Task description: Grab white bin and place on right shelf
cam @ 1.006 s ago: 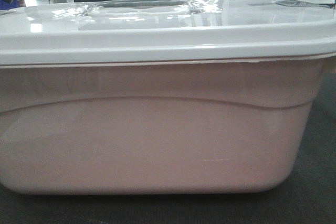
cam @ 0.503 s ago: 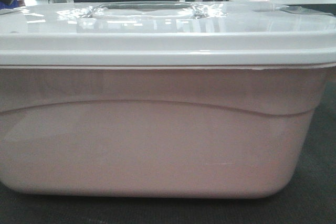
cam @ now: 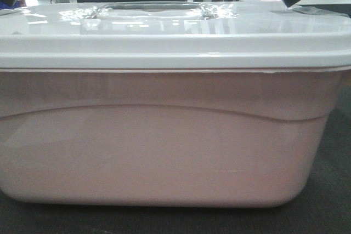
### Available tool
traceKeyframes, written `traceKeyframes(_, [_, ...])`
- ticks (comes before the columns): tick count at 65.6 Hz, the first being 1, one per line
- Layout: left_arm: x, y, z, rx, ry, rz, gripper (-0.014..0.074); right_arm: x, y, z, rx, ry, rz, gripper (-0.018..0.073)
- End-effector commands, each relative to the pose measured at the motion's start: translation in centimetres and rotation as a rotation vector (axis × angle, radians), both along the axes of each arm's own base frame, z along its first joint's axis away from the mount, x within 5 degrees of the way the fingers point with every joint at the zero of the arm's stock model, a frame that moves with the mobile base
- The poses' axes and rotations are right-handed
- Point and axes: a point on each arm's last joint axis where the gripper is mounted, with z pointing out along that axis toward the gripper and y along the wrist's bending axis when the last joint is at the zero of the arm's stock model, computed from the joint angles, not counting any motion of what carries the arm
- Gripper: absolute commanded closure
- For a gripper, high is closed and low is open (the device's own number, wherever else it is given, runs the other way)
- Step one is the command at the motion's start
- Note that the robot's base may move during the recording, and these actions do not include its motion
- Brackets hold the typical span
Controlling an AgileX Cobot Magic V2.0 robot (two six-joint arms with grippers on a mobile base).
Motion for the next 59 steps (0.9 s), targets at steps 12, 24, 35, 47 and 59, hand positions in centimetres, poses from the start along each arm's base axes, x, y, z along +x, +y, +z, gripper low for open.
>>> traceKeyframes(12, [-0.12,-1.50,0.75,-0.081,0.018,-0.080,0.0176,-0.48,0.44,1.70,0.070,-0.024,0.026,-0.0041])
traceKeyframes(24, [-0.19,-1.51,0.75,-0.082,0.022,-0.086,0.0176,-0.51,0.45,1.71,0.073,-0.015,0.024,-0.0041])
traceKeyframes(35, [-0.14,-1.49,0.74,-0.080,0.019,-0.081,0.0176,-0.61,0.49,1.73,0.077,-0.010,0.034,-0.0041])
traceKeyframes(47, [-0.06,-1.57,0.89,-0.100,0.016,-0.073,0.0176,-0.61,0.49,1.73,0.078,-0.010,0.035,-0.0020])
traceKeyframes(59, [-0.06,-1.57,0.89,-0.100,0.016,-0.073,0.0176,-0.58,0.48,1.72,0.076,-0.012,0.031,0.0114])
